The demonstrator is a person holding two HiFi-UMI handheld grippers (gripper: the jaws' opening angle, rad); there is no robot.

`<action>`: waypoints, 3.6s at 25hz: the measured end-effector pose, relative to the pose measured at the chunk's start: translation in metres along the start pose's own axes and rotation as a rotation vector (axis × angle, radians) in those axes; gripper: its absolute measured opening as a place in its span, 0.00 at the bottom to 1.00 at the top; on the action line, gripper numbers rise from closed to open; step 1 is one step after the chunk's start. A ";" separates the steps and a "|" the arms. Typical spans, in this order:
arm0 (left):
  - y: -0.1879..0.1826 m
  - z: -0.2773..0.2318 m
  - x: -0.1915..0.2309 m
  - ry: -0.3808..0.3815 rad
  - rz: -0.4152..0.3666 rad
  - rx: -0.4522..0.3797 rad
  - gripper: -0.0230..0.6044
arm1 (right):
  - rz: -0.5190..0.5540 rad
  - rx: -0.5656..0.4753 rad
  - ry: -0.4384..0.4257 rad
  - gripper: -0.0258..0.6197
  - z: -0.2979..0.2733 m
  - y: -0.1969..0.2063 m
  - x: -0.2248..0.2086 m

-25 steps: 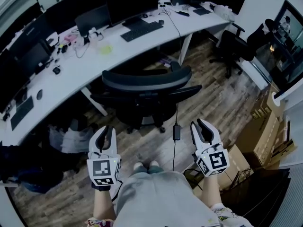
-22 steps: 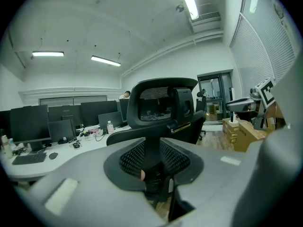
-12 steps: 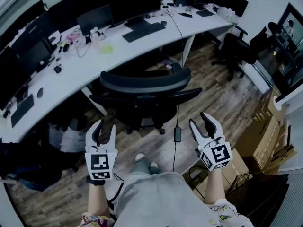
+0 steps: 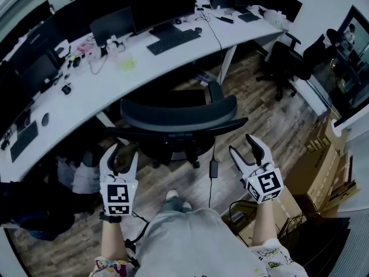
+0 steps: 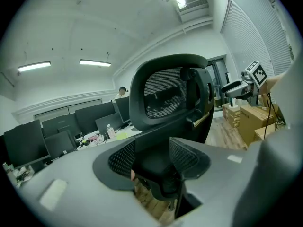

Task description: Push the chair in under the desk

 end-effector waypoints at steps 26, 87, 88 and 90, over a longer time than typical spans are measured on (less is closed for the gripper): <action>0.014 -0.051 0.038 0.050 -0.437 0.112 0.55 | 0.314 0.189 -0.061 0.54 -0.054 0.021 -0.037; -0.024 -0.160 -0.010 -0.148 -0.514 0.318 0.47 | 0.434 0.058 -0.356 0.49 -0.180 0.029 -0.186; -0.025 -0.160 -0.013 -0.152 -0.511 0.320 0.47 | 0.437 0.055 -0.364 0.49 -0.182 0.029 -0.189; -0.027 -0.161 -0.017 -0.164 -0.507 0.327 0.46 | 0.442 0.045 -0.379 0.49 -0.184 0.029 -0.195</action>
Point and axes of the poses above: the fingertips, and each gripper's own axes: z backward along the fingers, x to its left, y out of its underside, the point moved 5 cm from there along z, backward along the fingers, and after that the axes turned 3 degrees about -x, right-handed, at the moved point
